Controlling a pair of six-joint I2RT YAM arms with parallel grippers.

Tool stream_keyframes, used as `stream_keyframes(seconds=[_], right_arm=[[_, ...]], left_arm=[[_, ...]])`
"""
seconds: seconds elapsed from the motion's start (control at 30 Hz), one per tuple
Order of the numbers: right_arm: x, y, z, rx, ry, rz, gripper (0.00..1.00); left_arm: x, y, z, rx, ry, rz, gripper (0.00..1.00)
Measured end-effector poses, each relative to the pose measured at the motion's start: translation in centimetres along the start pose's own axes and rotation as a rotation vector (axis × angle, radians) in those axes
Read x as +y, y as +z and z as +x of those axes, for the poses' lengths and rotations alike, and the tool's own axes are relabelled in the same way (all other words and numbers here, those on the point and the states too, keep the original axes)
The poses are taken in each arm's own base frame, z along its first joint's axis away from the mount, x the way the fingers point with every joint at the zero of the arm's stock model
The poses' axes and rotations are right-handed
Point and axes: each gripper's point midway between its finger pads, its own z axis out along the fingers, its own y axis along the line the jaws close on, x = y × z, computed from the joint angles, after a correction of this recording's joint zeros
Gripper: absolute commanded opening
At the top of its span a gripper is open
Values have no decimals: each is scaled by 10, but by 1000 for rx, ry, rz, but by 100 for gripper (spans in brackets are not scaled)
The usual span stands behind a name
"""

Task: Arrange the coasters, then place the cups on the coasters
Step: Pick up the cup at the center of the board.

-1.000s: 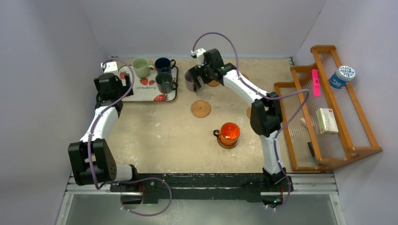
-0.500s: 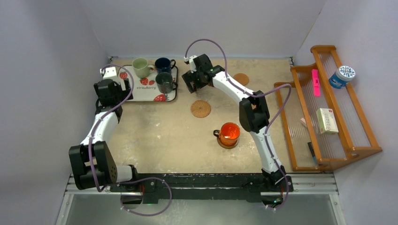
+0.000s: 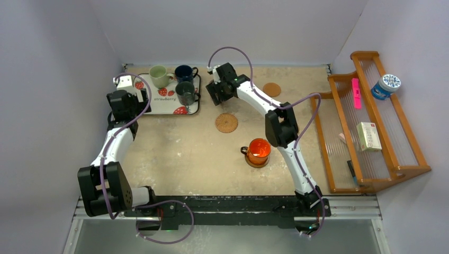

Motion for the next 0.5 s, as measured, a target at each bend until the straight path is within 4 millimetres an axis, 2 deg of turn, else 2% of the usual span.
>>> stream_keyframes(seconds=[0.13,0.27,0.5], right_arm=[[0,1,-2,-2,2,0,75],[-1,0,-2,1,15,4,66],[-1,-2,-3,-1,31,8,35]], left_arm=[[-1,0,0,0,0,7,100],[-2,0,0,0,0,14,100],[-4,0,0,-1,0,20,100]])
